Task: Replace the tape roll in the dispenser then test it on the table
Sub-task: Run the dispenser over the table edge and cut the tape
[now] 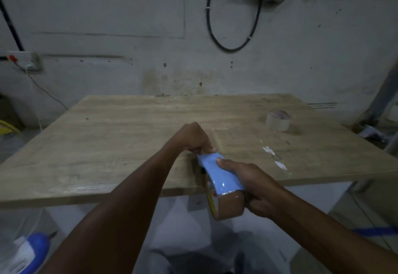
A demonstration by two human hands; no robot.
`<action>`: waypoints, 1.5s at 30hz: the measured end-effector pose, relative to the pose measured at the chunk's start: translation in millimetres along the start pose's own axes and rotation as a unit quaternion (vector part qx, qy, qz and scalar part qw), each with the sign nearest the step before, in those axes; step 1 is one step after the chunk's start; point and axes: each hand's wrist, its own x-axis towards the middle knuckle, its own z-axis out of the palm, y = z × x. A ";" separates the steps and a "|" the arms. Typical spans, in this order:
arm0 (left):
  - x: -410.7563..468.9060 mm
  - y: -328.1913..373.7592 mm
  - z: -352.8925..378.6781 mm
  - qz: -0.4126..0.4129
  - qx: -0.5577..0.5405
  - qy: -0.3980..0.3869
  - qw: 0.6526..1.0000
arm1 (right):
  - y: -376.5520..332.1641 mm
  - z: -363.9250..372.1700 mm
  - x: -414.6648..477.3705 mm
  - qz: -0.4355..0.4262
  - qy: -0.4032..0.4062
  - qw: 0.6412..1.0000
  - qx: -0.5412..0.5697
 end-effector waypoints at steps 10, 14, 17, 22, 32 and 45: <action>-6.0 -13.4 14.7 0.068 -0.009 0.028 0.997 | 1.8 2.5 -4.8 0.043 0.029 0.998 -0.017; -2.7 -16.2 16.3 0.080 0.009 0.038 0.996 | 1.0 4.2 -7.1 0.042 0.031 0.998 -0.019; 0.1 -20.0 16.3 0.080 0.032 0.049 0.995 | 0.7 5.0 -9.0 0.041 0.031 0.998 -0.025; 8.7 -23.1 26.9 0.122 0.026 0.146 0.981 | 1.9 5.7 -7.8 0.041 0.039 0.998 -0.030; 38.0 -18.3 57.8 0.168 0.243 -0.036 0.955 | -7.8 11.9 -5.3 0.056 0.051 0.996 -0.040; 37.4 -20.0 61.4 0.148 0.258 -0.036 0.954 | -0.2 19.5 -16.7 0.054 0.068 0.991 -0.097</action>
